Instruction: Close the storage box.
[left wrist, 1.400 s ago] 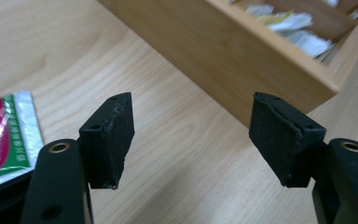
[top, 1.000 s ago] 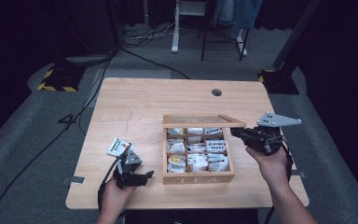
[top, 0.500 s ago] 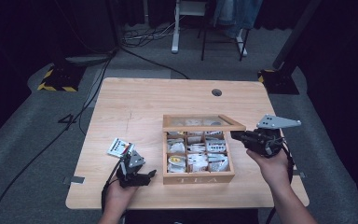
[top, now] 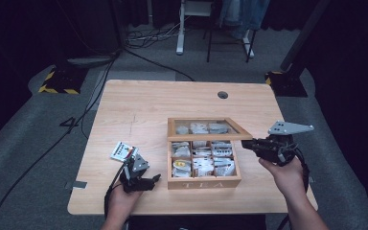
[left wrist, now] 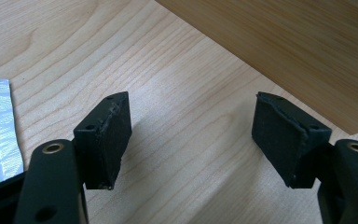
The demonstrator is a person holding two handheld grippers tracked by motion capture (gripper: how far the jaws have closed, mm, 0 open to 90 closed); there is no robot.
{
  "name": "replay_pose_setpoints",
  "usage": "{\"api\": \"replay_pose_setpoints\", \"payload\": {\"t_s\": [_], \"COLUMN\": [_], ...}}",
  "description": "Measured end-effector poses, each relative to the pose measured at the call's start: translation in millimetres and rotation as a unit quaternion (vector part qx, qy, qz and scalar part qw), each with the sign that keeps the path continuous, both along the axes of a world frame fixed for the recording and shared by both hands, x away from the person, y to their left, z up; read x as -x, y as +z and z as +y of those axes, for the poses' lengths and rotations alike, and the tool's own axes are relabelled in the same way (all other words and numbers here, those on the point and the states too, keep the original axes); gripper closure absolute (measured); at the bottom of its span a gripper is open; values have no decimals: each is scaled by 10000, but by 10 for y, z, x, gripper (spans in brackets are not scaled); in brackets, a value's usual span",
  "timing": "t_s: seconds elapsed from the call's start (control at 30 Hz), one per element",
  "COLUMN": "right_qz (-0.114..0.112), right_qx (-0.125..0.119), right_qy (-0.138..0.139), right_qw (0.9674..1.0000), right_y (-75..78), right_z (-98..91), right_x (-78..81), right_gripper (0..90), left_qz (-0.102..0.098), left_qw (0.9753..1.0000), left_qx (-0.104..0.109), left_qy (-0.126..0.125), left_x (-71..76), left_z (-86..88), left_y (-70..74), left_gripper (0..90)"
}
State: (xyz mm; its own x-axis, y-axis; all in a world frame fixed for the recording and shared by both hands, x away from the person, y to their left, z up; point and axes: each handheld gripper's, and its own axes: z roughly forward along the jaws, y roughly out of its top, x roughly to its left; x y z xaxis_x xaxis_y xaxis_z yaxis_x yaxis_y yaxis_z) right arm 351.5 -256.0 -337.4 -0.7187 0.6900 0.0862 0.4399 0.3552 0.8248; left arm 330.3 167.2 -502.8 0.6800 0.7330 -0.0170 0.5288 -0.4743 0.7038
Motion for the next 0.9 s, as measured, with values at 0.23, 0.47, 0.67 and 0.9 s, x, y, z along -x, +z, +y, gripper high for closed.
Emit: {"api": "replay_pose_setpoints", "payload": {"t_s": [0.23, 0.47, 0.67, 0.9], "right_qz": [331, 648, 823, 840], "right_qx": [75, 329, 596, 1029], "right_qy": [-9, -17, 40, 52], "right_qw": [9994, 9974, 9948, 9911], "right_y": [-19, -33, -39, -47], "right_z": [-38, 14, 47, 116], "right_x": [18, 67, 87, 114], "right_gripper": [759, 709, 687, 677], "left_qz": [21, 0, -2, 5], "left_qw": [10000, 10000, 10000, 10000], "left_qx": [15, 40, 44, 42], "left_qy": [18, 69, 75, 78], "left_x": [-8, -17, -21, -19], "left_z": [-1, -5, -5, -6], "left_y": [-1, -5, -7, -6], "left_gripper": [287, 287, 286, 286]}}
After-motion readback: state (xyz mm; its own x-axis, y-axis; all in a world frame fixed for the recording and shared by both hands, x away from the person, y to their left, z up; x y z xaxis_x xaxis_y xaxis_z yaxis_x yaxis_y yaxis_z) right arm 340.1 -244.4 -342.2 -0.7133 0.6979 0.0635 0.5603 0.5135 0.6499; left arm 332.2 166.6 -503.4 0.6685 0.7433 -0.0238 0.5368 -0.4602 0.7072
